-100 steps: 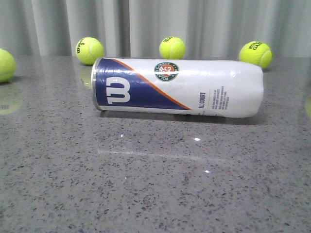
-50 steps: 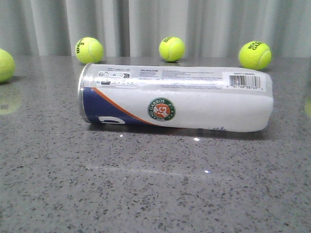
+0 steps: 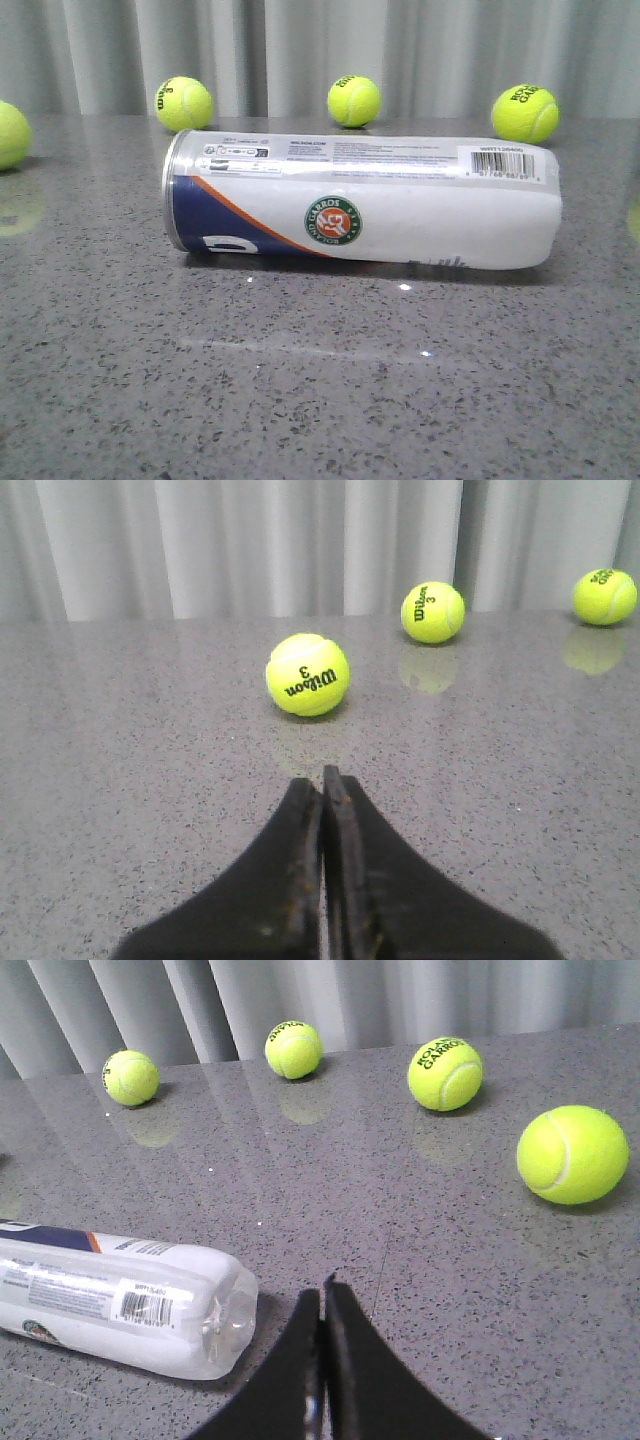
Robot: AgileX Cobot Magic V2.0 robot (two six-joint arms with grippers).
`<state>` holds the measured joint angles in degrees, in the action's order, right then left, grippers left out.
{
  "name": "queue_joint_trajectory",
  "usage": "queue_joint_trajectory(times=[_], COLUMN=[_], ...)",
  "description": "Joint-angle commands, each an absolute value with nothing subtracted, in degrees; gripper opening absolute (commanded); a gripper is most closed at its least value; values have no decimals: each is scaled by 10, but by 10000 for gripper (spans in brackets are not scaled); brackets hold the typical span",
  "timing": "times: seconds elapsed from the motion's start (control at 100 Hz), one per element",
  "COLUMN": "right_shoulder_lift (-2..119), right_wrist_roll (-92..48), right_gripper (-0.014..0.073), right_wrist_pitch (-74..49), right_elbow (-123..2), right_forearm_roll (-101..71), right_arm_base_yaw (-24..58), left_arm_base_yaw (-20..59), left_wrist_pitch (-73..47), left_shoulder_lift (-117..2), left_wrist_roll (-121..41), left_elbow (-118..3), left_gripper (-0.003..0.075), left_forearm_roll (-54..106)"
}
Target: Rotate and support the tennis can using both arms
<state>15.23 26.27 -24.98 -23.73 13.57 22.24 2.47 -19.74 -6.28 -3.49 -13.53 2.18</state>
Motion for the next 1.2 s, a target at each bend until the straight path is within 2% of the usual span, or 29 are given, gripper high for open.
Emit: queue_joint_trajectory(times=[0.0,0.16,0.23,0.3,0.45,0.5,0.68,0.92,1.19], right_shoulder_lift=[157,157,157,157,157,157,157,157,157], right_wrist_roll=[260,260,260,260,260,260,260,260,260], right_gripper=[-65,-65,-65,-65,-65,-65,-65,-65,-65], right_wrist_pitch=[-200,-200,-200,-200,-200,-200,-200,-200,-200], right_elbow=[-252,-252,-252,-252,-252,-252,-252,-252,-252], right_forearm_roll=[149,149,149,149,149,149,149,149,149], right_arm_base_yaw=[219,219,219,219,219,219,219,219,219], left_arm_base_yaw=[24,24,24,24,24,24,24,24,24], left_wrist_pitch=[-226,-325,-339,-340,-342,-343,-376,-456,-551], left_shoulder_lift=[-125,-250,-297,-336,-406,-431,-514,-624,-717], left_wrist_roll=[-30,-30,-30,-30,-30,-30,-39,-210,-354], left_elbow=[-197,-283,-314,-338,-376,-389,-452,-514,-526], left_gripper=[-21,-17,29,137,472,525,516,510,510], left_forearm_roll=[28,11,8,8,8,18,128,383,620])
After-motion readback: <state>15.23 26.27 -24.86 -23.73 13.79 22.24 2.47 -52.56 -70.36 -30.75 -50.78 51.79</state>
